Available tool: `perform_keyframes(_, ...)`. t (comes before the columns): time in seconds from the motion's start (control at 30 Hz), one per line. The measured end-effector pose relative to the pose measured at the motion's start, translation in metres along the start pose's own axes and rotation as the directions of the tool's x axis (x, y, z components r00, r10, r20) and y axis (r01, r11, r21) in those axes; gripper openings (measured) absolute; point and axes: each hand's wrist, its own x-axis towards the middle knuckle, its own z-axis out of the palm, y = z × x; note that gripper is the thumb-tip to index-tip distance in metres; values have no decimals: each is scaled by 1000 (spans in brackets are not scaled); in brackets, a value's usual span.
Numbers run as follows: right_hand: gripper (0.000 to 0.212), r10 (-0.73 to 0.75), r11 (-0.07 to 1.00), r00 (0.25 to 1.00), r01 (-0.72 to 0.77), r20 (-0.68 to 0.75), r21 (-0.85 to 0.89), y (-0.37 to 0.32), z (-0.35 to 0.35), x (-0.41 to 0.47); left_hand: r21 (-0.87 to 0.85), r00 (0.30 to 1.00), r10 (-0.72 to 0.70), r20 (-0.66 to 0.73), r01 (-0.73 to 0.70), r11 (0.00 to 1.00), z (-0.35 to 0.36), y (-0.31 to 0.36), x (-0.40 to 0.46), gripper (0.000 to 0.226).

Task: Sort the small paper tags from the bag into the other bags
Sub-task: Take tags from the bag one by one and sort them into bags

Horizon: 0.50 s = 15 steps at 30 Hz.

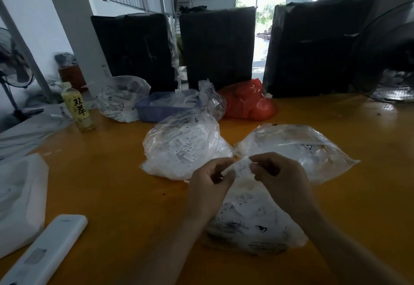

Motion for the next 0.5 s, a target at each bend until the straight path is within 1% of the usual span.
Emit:
perform_keyframes(0.07,18,1,1000,1000,-1,-10,10,6,-6,8,79,994,104,-37,-101,992,-5,11,5,37)
perform_keyframes(0.1,19,2,999,998,-4,-56,-32,13,-10,13,128,983,161,-85,-149,981,-11,16,10,39)
perform_keyframes(0.13,21,4,994,993,-18,-121,-108,21,-15,20,208,962,229,-152,-195,958,-20,21,19,39)
perform_keyframes(0.17,22,10,979,984,-46,-178,-201,29,-22,27,328,927,300,-226,-218,919,-32,23,31,36)
perform_keyframes(0.2,23,16,947,979,-80,-204,-310,39,-30,34,450,889,353,-292,-198,871,-46,23,45,33)
perform_keyframes(0.23,25,26,894,982,-107,-189,-436,50,-37,39,538,866,366,-340,-139,831,-60,21,59,30)
perform_keyframes(0.27,28,52,819,989,-120,-136,-561,62,-42,42,593,867,343,-360,-71,802,-71,17,73,29)
perform_keyframes(0.3,33,98,741,993,-119,-69,-661,72,-44,44,635,884,306,-352,-14,772,-79,12,84,29)
perform_keyframes(0.37,40,204,626,978,-104,34,-773,84,-44,44,729,933,238,-271,37,684,-81,-2,100,28)
perform_keyframes(0.43,38,234,581,971,-98,51,-808,85,-42,44,835,977,143,-157,54,547,-75,-13,111,29)
perform_keyframes(0.5,28,185,585,983,-96,17,-805,84,-40,47,904,994,25,-104,84,419,-71,-16,118,33)
